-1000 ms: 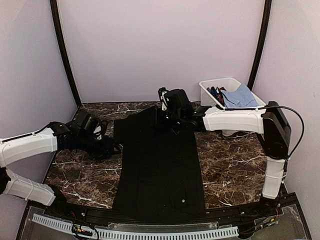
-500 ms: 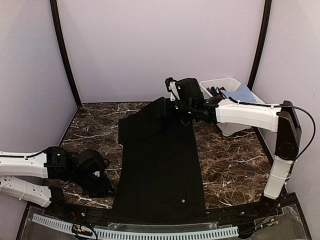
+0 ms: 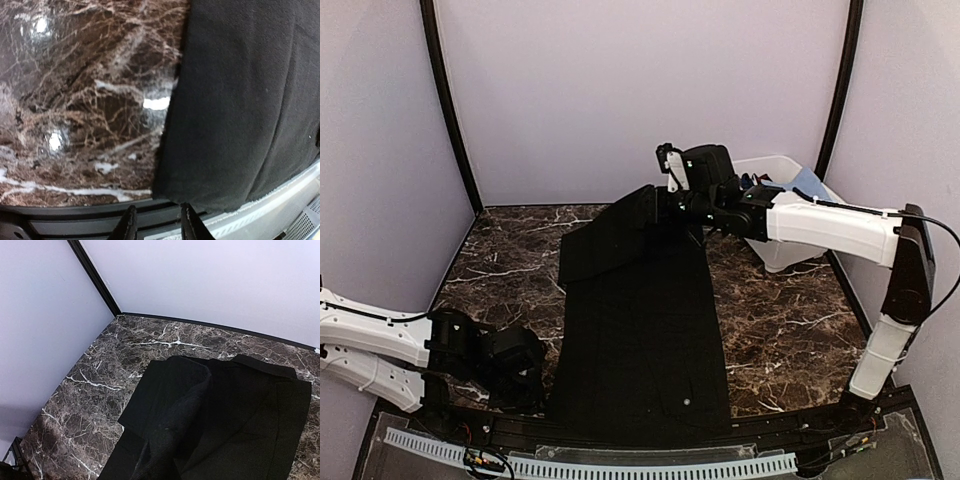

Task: Fold and stack the long sleeve shirts
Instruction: Pick up the 1/3-folded shirt from the center of the board, then fold the 1/3-folded shirt at the center of the board, then smooth out the rectangle-folded shirt at the center of the board.

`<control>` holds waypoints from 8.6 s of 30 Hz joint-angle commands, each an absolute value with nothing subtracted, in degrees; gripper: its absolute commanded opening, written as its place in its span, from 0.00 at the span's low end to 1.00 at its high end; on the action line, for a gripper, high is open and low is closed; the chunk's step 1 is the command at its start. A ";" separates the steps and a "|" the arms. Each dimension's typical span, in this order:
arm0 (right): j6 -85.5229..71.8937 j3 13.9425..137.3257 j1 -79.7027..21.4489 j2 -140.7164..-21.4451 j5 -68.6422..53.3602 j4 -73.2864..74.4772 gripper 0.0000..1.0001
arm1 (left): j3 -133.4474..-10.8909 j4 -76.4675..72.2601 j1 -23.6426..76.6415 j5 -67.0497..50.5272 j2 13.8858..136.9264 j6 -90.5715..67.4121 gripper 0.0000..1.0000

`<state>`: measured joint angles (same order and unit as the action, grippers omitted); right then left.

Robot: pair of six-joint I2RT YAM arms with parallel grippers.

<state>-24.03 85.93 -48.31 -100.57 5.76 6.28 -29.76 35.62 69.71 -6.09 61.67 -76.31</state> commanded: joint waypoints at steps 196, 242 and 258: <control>-17.80 76.54 -60.60 -93.11 -7.60 26.73 0.02 | -92.65 -4.42 36.15 -9.52 124.58 -53.80 0.14; -25.35 81.52 -72.46 -103.24 -0.39 38.31 0.52 | -56.87 2.95 33.39 -14.99 90.32 -41.18 0.35; -32.56 69.04 -53.03 -95.09 2.09 12.21 0.36 | -56.13 3.46 34.80 -14.87 95.74 -41.63 0.35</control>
<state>-32.40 68.38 -55.31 -94.17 3.25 22.63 -54.26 2.48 34.63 -15.40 93.78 -42.17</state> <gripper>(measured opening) 0.386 0.352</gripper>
